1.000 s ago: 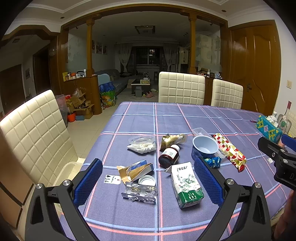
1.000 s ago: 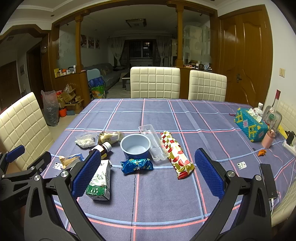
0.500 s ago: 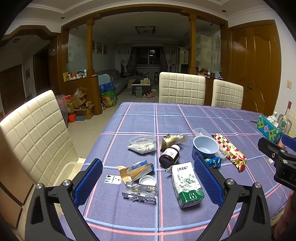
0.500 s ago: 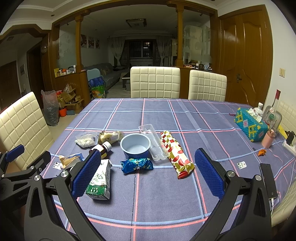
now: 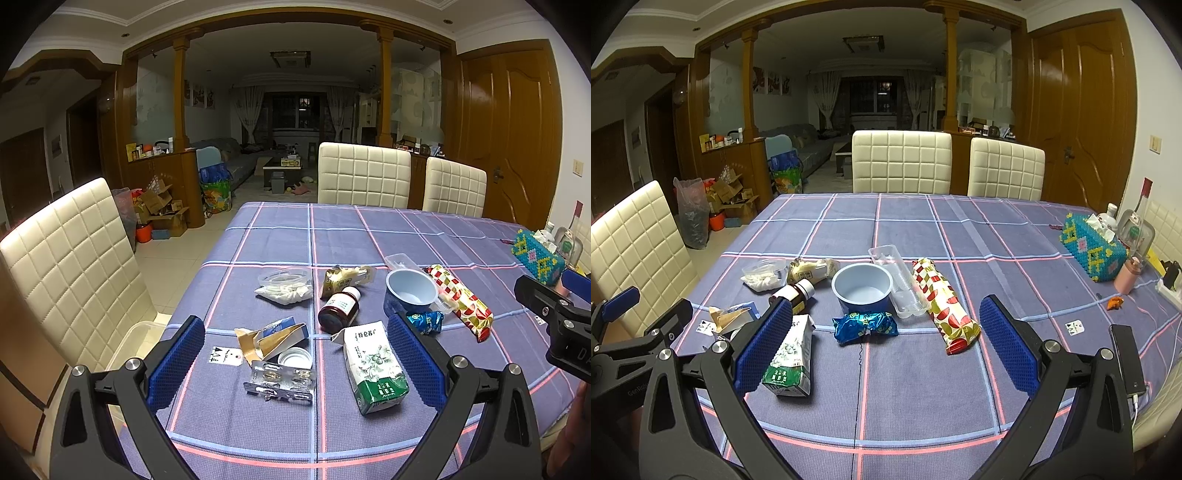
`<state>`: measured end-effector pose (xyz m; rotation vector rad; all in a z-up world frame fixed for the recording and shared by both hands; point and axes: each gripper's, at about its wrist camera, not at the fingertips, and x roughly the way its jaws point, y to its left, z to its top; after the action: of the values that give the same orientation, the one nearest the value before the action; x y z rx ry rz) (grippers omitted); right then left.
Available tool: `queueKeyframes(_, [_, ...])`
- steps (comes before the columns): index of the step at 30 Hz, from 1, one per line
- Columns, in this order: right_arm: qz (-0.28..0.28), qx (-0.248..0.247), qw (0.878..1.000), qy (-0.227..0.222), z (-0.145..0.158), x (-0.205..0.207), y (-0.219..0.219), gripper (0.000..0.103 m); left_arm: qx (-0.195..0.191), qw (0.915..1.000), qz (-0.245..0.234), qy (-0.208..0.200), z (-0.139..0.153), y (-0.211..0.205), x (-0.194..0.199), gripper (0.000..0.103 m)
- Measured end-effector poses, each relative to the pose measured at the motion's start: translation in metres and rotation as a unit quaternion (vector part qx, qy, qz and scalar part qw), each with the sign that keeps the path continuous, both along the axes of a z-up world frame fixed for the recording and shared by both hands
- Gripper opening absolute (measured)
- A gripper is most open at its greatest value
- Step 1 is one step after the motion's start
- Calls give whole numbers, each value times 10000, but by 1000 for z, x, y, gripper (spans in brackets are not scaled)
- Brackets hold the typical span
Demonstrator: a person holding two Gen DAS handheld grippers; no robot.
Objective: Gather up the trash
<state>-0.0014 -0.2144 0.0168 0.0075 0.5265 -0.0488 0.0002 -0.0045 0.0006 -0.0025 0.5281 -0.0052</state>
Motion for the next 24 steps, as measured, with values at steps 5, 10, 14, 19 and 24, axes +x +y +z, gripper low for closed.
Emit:
queueKeyframes(5, [4,-2,10000,4,0,0,0,100,-1,10000,-2,2,0,0,0,97])
queueKeyframes(10, [2,-1,10000,6,0,0,0,100,-2,10000,-1,4,0,0,0,97])
queueKeyframes(14, [3,1,10000,10,2,0,-1,100,0,10000,0,5,0,0,0,97])
queueKeyframes(19, [6,0,10000,20,4,-1,-2,100,-1,10000,3,5,0,0,0,97])
queueKeyframes(24, [9,1,10000,26,-3,1,1,100,4,10000,-3,9,0,0,1,97])
